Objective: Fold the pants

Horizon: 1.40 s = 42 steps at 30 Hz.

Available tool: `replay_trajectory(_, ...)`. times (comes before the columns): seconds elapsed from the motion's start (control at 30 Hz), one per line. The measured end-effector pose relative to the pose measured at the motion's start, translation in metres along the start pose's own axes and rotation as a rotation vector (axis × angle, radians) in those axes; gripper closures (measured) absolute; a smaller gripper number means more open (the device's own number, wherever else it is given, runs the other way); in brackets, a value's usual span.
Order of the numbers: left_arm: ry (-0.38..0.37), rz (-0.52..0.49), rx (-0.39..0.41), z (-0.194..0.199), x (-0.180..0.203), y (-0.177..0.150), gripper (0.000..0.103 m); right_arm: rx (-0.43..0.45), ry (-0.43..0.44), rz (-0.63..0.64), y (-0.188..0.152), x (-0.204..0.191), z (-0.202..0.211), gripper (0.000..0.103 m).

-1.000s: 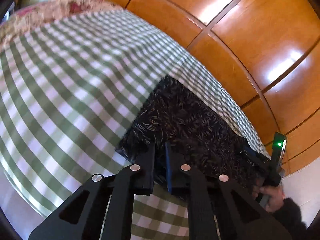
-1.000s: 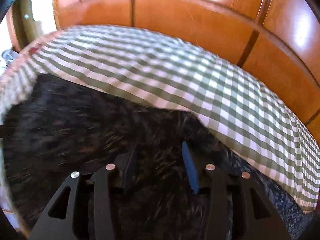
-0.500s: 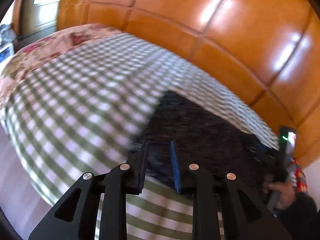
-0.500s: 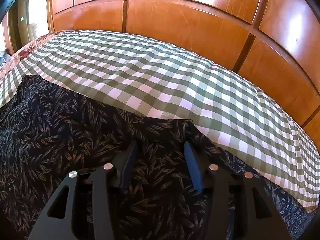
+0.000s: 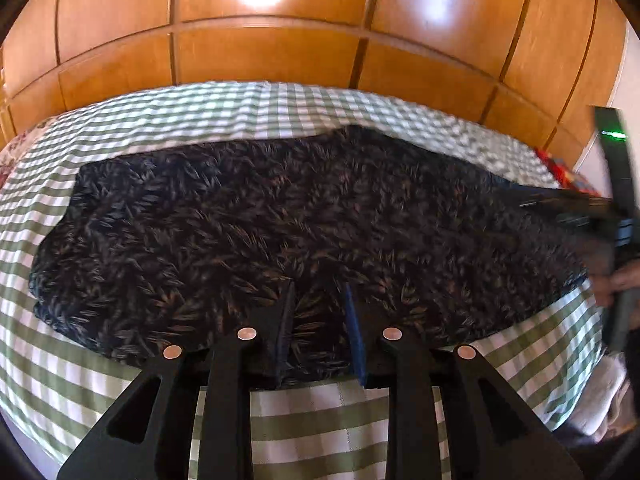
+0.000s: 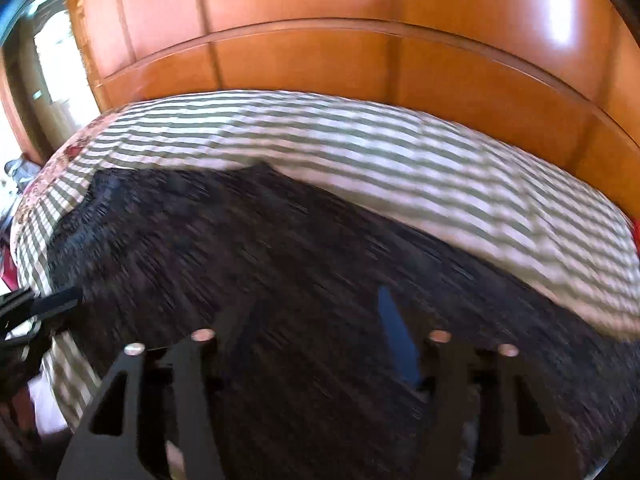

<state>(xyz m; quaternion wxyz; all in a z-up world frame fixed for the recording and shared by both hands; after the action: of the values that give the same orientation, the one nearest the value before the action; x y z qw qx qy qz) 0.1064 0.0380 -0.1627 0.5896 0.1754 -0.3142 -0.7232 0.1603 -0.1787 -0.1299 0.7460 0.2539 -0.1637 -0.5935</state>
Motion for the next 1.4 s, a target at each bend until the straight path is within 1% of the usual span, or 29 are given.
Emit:
replay_trajectory(0.07,-0.005,0.016,-0.018,-0.007,-0.004,-0.007,0.079,0.004,-0.049,-0.065,-0.016,0.042,0.022,0.061)
replay_trajectory(0.1,-0.010,0.023,-0.019,-0.009,-0.005,-0.008,0.079,0.009,-0.077,-0.095,-0.023,0.062,0.033,0.065)
replay_trajectory(0.13,-0.013,0.028,-0.020,-0.010,-0.006,-0.009,0.079,0.013,-0.114,-0.131,-0.035,0.086,0.046,0.066)
replay_trajectory(0.2,-0.010,0.031,-0.030,-0.014,-0.007,-0.009,0.079,-0.002,-0.162,-0.178,-0.057,0.118,0.061,0.067)
replay_trajectory(0.23,-0.008,0.035,-0.036,-0.016,-0.007,-0.009,0.079,-0.009,-0.178,-0.190,-0.065,0.127,0.065,0.067)
replay_trajectory(0.3,-0.007,0.046,-0.040,-0.017,-0.010,-0.010,0.079,-0.040,-0.233,-0.224,-0.091,0.151,0.072,0.067)
replay_trajectory(0.33,-0.006,0.049,-0.044,-0.019,-0.012,-0.009,0.079,-0.066,-0.294,-0.226,-0.109,0.167,0.074,0.067)
replay_trajectory(0.37,-0.004,0.051,-0.046,-0.021,-0.011,-0.008,0.079,-0.076,-0.327,-0.238,-0.120,0.177,0.076,0.067)
replay_trajectory(0.4,0.000,0.051,-0.049,-0.021,-0.011,-0.009,0.079,-0.072,-0.339,-0.280,-0.133,0.191,0.077,0.063)
replay_trajectory(0.43,0.006,0.046,-0.052,-0.021,-0.011,-0.008,0.079,-0.054,-0.331,-0.321,-0.140,0.200,0.077,0.058)
replay_trajectory(0.47,0.018,0.036,-0.053,-0.021,-0.010,-0.008,0.079,-0.035,-0.321,-0.347,-0.144,0.206,0.077,0.057)
replay_trajectory(0.53,0.034,0.019,-0.044,-0.021,-0.009,-0.007,0.079,-0.008,-0.333,-0.357,-0.146,0.209,0.075,0.056)
replay_trajectory(0.6,0.046,0.017,-0.034,-0.021,-0.009,-0.008,0.079,0.000,-0.395,-0.315,-0.143,0.203,0.076,0.055)
replay_trajectory(0.63,0.050,0.025,-0.034,-0.021,-0.009,-0.008,0.079,0.003,-0.404,-0.312,-0.144,0.202,0.078,0.055)
replay_trajectory(0.77,0.077,0.033,-0.039,-0.021,-0.010,-0.007,0.079,0.006,-0.360,-0.366,-0.148,0.202,0.087,0.054)
replay_trajectory(0.9,0.150,0.015,-0.020,-0.014,-0.006,0.000,0.079,0.004,-0.347,-0.400,-0.149,0.205,0.106,0.054)
replay_trajectory(0.97,0.175,0.002,-0.003,-0.010,-0.003,0.003,0.079,0.045,-0.334,-0.425,-0.143,0.206,0.122,0.054)
replay_trajectory(1.07,0.173,0.009,0.002,-0.008,0.003,0.005,0.079,0.082,-0.329,-0.416,-0.126,0.202,0.129,0.054)
replay_trajectory(1.17,0.173,-0.005,0.017,-0.005,0.012,0.009,0.079,0.076,-0.316,-0.397,-0.120,0.195,0.127,0.054)
replay_trajectory(1.27,0.169,-0.029,0.016,-0.006,0.021,0.009,0.079,0.071,-0.286,-0.393,-0.122,0.185,0.121,0.054)
replay_trajectory(1.4,0.158,-0.044,-0.005,-0.013,0.028,0.007,0.079,0.022,-0.277,-0.349,-0.134,0.174,0.102,0.054)
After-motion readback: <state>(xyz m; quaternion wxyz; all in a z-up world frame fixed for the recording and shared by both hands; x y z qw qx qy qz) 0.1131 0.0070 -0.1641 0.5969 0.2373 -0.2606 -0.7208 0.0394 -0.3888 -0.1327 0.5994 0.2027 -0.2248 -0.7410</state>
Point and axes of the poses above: each gripper's, at about its wrist camera, not at the fingertips, and z roughly against the way its jaws point, x to its right, y to its top, the point moved 10 cm from there along -z, roughly the way its jaws point, and after that the axes turned 1 degree about -z, right-handed, at the moved point
